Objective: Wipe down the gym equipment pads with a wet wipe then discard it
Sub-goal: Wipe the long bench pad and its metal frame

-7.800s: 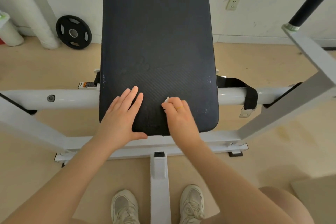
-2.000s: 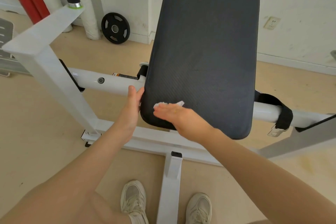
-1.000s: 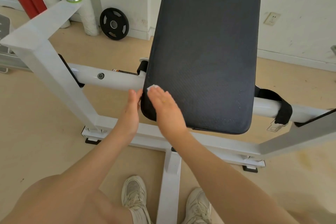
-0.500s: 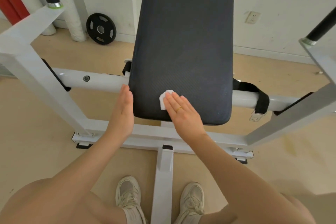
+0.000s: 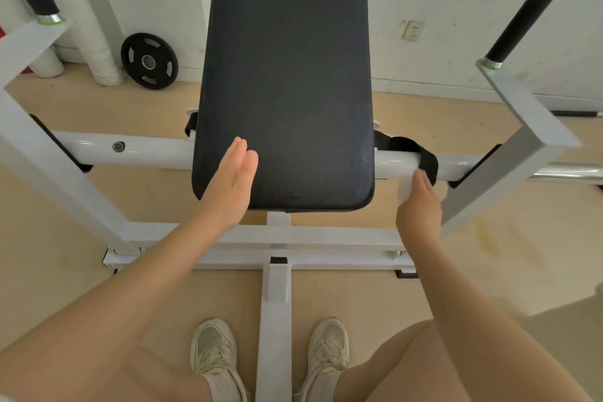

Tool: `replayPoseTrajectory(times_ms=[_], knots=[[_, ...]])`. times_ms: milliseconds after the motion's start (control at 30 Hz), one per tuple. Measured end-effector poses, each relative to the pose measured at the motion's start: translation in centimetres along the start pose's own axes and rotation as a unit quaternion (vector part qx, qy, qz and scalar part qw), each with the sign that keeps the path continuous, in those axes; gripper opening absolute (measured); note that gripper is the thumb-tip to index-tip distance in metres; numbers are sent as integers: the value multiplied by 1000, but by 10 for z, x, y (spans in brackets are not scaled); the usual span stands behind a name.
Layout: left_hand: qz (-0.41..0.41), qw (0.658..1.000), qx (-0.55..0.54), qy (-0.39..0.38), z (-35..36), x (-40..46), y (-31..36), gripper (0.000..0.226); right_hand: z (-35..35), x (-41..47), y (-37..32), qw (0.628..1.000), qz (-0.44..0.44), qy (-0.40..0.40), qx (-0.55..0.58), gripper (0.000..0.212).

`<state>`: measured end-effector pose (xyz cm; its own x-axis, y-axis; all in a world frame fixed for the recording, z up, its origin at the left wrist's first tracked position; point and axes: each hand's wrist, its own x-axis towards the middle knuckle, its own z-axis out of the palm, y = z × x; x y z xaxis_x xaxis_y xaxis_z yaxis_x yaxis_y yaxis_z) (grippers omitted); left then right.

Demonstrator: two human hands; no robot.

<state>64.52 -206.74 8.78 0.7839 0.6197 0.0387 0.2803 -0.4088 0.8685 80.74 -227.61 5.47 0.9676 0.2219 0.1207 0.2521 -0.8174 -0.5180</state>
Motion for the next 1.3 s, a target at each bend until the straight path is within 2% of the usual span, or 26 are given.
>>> replayPoseTrajectory(times_ms=[67, 167, 200, 267, 367, 433, 500, 600, 667, 767, 800, 933, 1000, 1033, 1133, 1233, 1300], knots=[[15, 1000, 17, 2, -2, 16, 13, 52, -14, 7, -28, 997, -25, -31, 70, 65], [60, 997, 53, 8, -4, 43, 36, 50, -23, 19, -74, 968, -109, -56, 218, 36], [78, 995, 54, 3, -5, 53, 42, 48, -23, 26, -90, 959, -145, -59, 238, 33], [102, 994, 5, -23, -7, 77, 51, 43, -16, 45, -118, 943, -185, -70, 267, 32], [92, 993, -57, -44, -14, 120, 57, 36, 2, 91, -160, 918, -208, -97, 322, 26], [79, 995, -61, -15, -23, 152, 58, 30, 13, 119, -188, 908, -189, -153, 341, 25], [30, 993, -110, 10, -37, 174, 61, 18, 14, 139, -215, 895, -141, -216, 364, 26], [-52, 985, -164, -10, -64, 197, 77, 14, -4, 156, -253, 865, -33, -308, 395, 23], [-85, 983, -160, -23, -83, 208, 96, 14, -23, 163, -278, 831, 33, -370, 414, 14], [-130, 977, -167, -10, -113, 224, 139, 13, -56, 171, -315, 744, 92, -449, 486, 44], [-144, 976, -162, -10, -125, 228, 155, 13, -68, 171, -330, 733, 91, -456, 498, 46], [-200, 959, -198, -21, -179, 239, 203, 13, -118, 178, -395, 786, 95, -440, 424, 20], [-236, 945, -228, -15, -205, 243, 219, 16, -132, 185, -420, 769, 117, -466, 422, 10], [-251, 938, -238, -15, -214, 245, 223, 19, -137, 187, -430, 767, 127, -476, 410, 11], [-288, 920, -264, -18, -223, 258, 230, 28, -130, 201, -442, 794, 172, -466, 351, 19], [-317, 902, -293, 8, -214, 283, 229, 28, -123, 230, -434, 777, 186, -467, 379, 20], [-330, 897, -291, 40, -203, 298, 223, 27, -121, 254, -423, 741, 163, -490, 429, 15]])
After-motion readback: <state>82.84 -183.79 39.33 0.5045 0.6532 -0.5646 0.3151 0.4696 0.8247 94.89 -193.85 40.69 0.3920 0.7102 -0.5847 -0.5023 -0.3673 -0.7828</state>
